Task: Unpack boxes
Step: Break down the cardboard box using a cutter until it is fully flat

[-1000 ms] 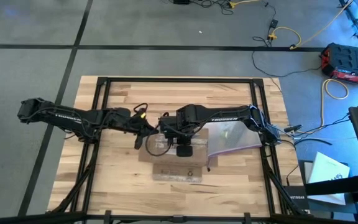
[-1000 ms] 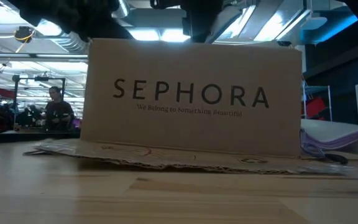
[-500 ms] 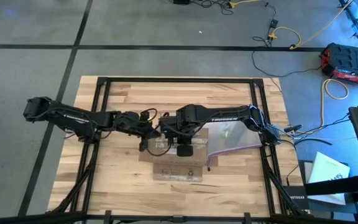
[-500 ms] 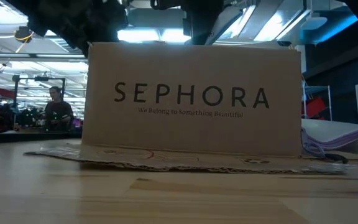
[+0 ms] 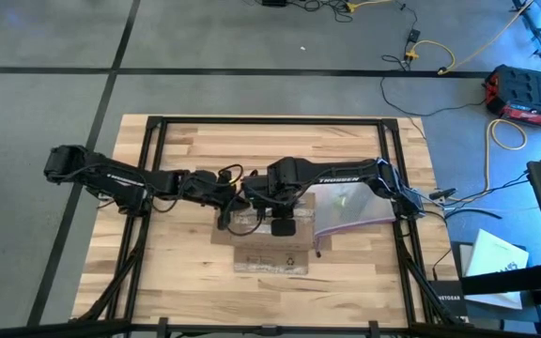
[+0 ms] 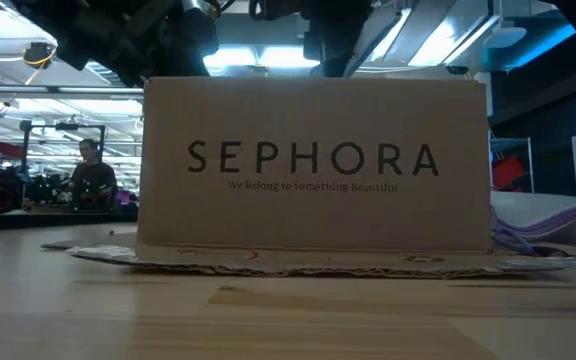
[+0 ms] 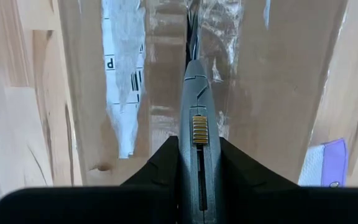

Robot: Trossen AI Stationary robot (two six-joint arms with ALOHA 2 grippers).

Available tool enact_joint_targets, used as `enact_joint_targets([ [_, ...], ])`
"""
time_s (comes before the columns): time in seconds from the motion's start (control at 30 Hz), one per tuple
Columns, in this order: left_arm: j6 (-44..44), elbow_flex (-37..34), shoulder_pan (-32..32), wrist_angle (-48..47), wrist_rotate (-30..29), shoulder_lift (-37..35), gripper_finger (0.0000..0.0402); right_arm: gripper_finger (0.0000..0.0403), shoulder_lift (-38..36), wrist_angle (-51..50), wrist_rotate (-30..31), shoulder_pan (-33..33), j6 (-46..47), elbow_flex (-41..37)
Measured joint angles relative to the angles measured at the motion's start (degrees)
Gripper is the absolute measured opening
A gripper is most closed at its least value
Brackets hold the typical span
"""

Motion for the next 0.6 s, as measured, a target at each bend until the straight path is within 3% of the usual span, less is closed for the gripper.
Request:
enact_joint_targets([
  [0.6, 0.85, 0.00, 0.00, -0.22, 0.09, 0.00, 0.0000, 0.0055, 0.00, -0.77, -1.70, 0.00, -1.00, 0.00],
])
